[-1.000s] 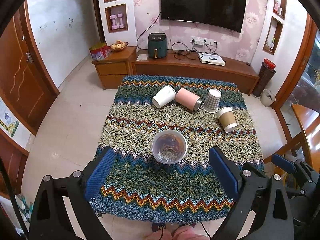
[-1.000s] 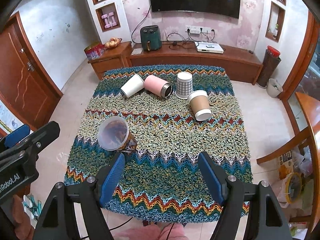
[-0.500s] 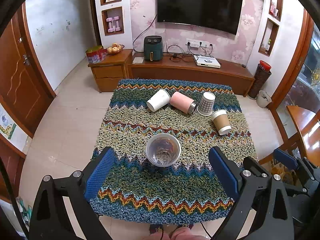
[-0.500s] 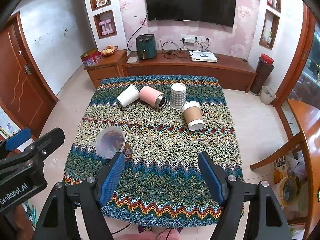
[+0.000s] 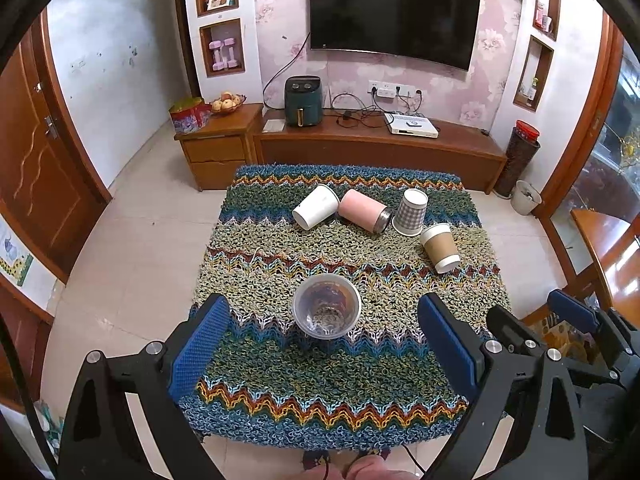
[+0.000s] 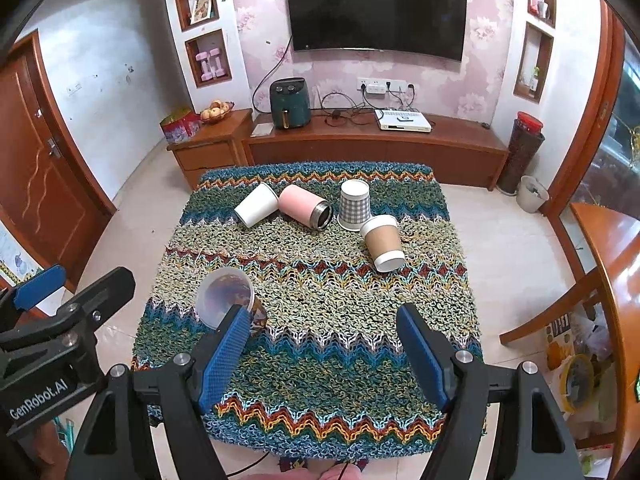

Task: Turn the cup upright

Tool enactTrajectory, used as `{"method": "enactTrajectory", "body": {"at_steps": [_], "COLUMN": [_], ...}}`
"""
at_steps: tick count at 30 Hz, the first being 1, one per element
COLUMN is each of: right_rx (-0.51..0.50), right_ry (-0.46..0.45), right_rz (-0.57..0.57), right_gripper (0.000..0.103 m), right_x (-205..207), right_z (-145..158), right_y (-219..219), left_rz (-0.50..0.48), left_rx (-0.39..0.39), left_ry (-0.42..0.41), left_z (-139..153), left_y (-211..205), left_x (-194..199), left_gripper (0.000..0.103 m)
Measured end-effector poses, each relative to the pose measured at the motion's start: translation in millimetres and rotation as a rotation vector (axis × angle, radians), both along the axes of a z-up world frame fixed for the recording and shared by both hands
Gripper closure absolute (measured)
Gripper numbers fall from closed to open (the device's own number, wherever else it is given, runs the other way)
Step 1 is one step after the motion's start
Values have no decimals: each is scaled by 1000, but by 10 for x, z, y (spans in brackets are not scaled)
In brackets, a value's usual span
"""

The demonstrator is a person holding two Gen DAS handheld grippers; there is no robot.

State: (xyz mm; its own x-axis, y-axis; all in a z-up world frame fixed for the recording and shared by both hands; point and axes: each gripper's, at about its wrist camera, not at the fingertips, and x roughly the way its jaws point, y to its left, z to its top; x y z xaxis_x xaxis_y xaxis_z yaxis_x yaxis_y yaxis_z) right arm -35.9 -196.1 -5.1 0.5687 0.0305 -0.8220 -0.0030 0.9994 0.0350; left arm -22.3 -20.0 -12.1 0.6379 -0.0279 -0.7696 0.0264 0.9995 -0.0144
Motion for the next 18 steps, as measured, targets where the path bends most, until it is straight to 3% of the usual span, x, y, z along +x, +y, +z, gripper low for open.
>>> {"method": "enactTrajectory", "body": {"at_steps": [18], "right_rx": [-12], "right_ry": [2], "right_rz": [6], "right_gripper": [26], "right_x": [36], "right_z": [16], "right_y": [104], "left_rz": [16], "left_rx": [-12], "left_ry": [15], "left_z": [-4], "left_y": [108], "left_x": [69], "left_gripper": [7]}}
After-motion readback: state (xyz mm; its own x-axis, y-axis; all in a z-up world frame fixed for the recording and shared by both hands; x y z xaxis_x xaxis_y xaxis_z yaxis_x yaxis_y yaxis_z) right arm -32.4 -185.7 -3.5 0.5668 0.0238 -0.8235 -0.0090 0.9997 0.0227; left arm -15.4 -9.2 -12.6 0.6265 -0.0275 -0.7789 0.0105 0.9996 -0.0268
